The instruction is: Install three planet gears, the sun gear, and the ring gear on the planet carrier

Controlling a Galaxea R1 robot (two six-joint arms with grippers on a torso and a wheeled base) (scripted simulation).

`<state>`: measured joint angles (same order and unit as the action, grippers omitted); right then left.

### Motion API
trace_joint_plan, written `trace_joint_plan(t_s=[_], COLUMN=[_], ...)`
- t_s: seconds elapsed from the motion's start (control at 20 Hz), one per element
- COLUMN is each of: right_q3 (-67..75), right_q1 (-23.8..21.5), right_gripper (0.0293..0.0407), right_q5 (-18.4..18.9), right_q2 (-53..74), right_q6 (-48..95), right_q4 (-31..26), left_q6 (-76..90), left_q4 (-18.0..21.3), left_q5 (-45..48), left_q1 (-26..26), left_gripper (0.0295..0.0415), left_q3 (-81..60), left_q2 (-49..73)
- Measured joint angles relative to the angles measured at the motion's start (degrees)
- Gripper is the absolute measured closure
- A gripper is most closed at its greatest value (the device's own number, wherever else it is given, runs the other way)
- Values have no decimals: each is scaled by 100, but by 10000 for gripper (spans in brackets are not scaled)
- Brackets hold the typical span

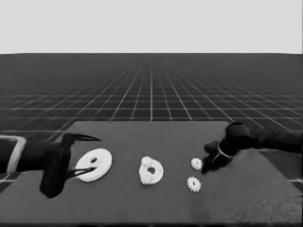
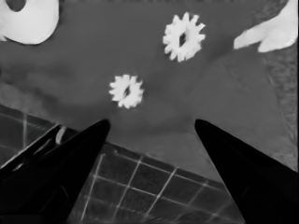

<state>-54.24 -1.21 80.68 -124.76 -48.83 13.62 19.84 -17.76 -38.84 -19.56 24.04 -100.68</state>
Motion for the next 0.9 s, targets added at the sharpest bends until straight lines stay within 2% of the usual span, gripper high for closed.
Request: trace_joint_plan(t_s=[0.05, 0.15, 0.4, 0.5, 0.55, 0.9], right_q3=[-1227, -2617, -3474, -3947, -4114, -4378], right_q1=[-33, -21, -2, 706, 867, 1059], right_gripper=[311, 314, 315, 315, 315, 315], right_q5=[137, 275, 348, -123, -238, -407], right_q2=[-606, -1259, -1657, -1867, -1942, -2060], right_q6=[-281, -394, -356, -186, -124, -24], right_q4=[-241, -464, -570, -40, 57, 175], left_q6=[11, 20, 25, 25, 25, 26], left_q4=[-1, -1, -1, -1, -1, -1], left_q5=[4, 7, 9, 9, 9, 9], left_q1=[-2, -3, -4, -4, -4, -4], left_gripper=[326, 326, 326, 326, 326, 326], left_q3=[-4, -8, -10, -10, -10, -10], left_q2=[6, 11, 13, 13, 13, 13])
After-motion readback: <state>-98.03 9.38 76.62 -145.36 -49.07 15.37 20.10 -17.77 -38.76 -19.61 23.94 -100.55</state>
